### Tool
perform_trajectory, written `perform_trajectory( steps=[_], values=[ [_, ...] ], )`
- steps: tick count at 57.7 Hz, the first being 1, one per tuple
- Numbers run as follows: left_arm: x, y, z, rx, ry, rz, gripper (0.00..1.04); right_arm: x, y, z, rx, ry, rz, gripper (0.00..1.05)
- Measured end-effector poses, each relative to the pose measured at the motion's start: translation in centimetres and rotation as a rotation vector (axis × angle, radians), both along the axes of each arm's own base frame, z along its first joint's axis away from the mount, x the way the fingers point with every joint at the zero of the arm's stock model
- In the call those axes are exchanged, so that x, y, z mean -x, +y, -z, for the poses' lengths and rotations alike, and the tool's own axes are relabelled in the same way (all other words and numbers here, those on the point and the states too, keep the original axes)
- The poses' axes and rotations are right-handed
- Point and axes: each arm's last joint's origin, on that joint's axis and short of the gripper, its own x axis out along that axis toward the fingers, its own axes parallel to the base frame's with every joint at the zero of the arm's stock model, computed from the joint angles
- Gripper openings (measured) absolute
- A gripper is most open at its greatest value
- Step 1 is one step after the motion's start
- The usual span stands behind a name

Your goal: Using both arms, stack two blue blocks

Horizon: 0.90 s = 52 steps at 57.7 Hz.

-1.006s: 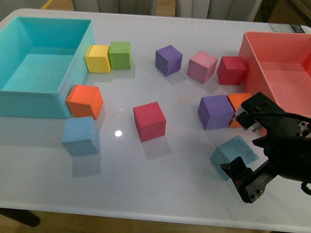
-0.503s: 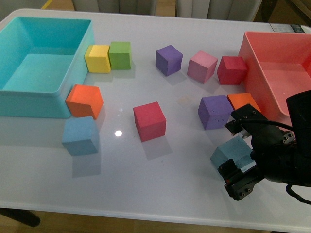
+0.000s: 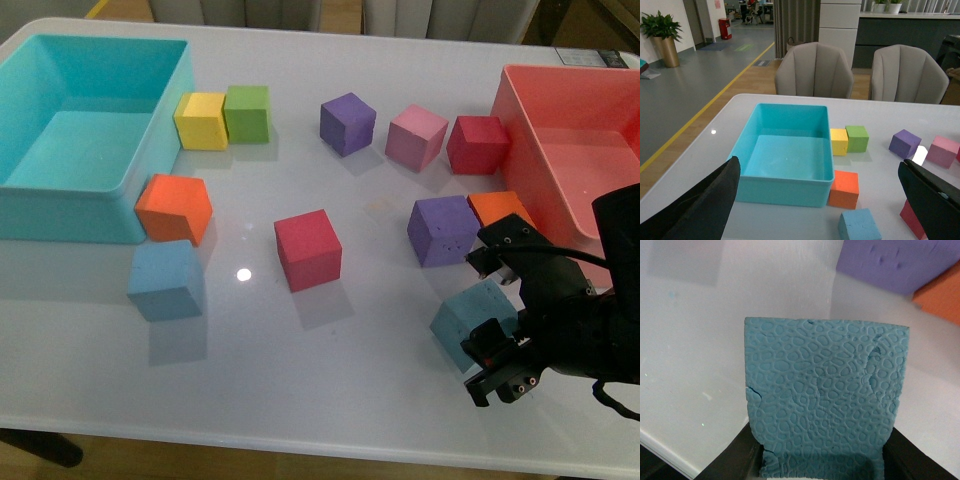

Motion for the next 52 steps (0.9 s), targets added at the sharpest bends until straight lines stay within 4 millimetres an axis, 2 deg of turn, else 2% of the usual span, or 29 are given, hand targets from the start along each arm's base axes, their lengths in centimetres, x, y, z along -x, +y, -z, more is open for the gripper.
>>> perform_trajectory(
  steps=[8,18,25,33,42,52],
  values=[
    [0.0,0.0,0.0,0.0,0.0,0.0,0.96,-2.8,2.1,-3.0,-0.027,-0.079,-0.016,0.37],
    [0.0,0.0,0.0,0.0,0.0,0.0,0.96,-7.3,5.4,-4.3,-0.03,-0.115,-0.025,0.36],
    [0.0,0.0,0.0,0.0,0.0,0.0,0.96,-10.4,8.1,-3.6,-0.021,-0.104,-0.032,0.36],
    [0.0,0.0,0.0,0.0,0.0,0.0,0.96,-13.0,10.9,-2.0,0.017,-0.079,-0.046,0.36],
    [0.0,0.0,0.0,0.0,0.0,0.0,0.96,-15.1,13.7,-0.2,0.037,-0.051,-0.063,0.36],
    [0.0,0.0,0.0,0.0,0.0,0.0,0.96,-16.7,15.5,1.5,0.062,-0.025,-0.054,0.35]
  ],
)
